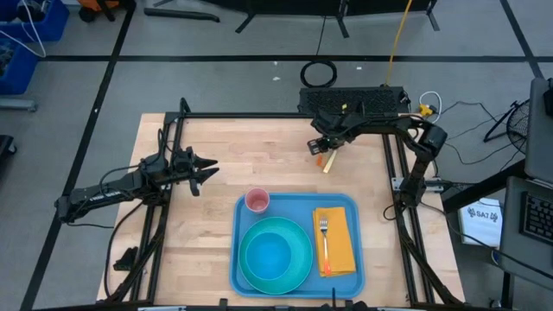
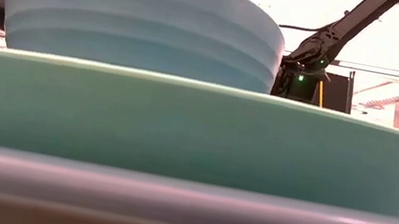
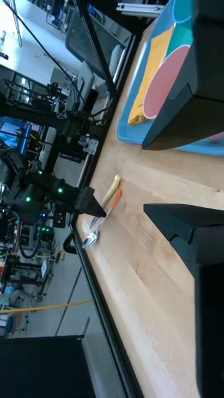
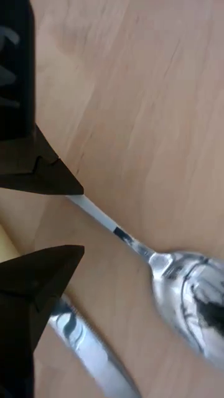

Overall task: Set up tray
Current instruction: Put the orange spoon on the yellow napkin

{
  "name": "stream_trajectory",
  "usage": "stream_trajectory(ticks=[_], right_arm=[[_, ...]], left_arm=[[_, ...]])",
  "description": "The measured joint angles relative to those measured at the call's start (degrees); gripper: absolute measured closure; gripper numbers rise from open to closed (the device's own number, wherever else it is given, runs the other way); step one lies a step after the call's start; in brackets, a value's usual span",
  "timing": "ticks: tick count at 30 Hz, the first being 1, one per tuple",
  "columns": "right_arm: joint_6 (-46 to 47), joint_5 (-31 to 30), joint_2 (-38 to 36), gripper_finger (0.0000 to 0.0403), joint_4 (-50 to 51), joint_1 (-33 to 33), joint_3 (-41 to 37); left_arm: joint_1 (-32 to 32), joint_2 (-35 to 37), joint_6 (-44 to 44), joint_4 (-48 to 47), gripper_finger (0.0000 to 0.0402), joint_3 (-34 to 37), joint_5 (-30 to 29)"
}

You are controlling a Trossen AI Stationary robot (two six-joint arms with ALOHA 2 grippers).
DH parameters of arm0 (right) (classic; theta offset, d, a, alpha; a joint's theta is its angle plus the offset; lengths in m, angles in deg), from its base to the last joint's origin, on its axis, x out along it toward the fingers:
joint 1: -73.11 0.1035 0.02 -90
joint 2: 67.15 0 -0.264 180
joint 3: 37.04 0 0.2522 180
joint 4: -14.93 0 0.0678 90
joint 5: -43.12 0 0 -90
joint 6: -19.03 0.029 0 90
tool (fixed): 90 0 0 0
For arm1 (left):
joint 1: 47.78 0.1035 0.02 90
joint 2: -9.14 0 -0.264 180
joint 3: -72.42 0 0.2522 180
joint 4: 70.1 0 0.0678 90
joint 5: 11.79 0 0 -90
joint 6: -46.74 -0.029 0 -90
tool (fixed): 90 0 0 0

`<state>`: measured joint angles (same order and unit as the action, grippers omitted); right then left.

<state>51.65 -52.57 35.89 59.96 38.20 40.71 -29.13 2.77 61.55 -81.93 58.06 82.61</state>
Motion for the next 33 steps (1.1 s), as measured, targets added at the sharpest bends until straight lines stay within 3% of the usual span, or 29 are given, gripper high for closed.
stream_trajectory(ticks=[10, 33], right_arm=[[3.83, 4.53, -0.24, 0.0271, -2.02, -0.42, -0.02], [4.22, 1.20, 0.81, 0.0281, -4.37, -1.77, 0.00]], left_arm=[[0.01, 0.01, 0.01, 0.00, 0.0249, -0.01, 0.00], [0.02, 0.00, 0.02, -0.02, 0.0249, 0.00, -0.01]])
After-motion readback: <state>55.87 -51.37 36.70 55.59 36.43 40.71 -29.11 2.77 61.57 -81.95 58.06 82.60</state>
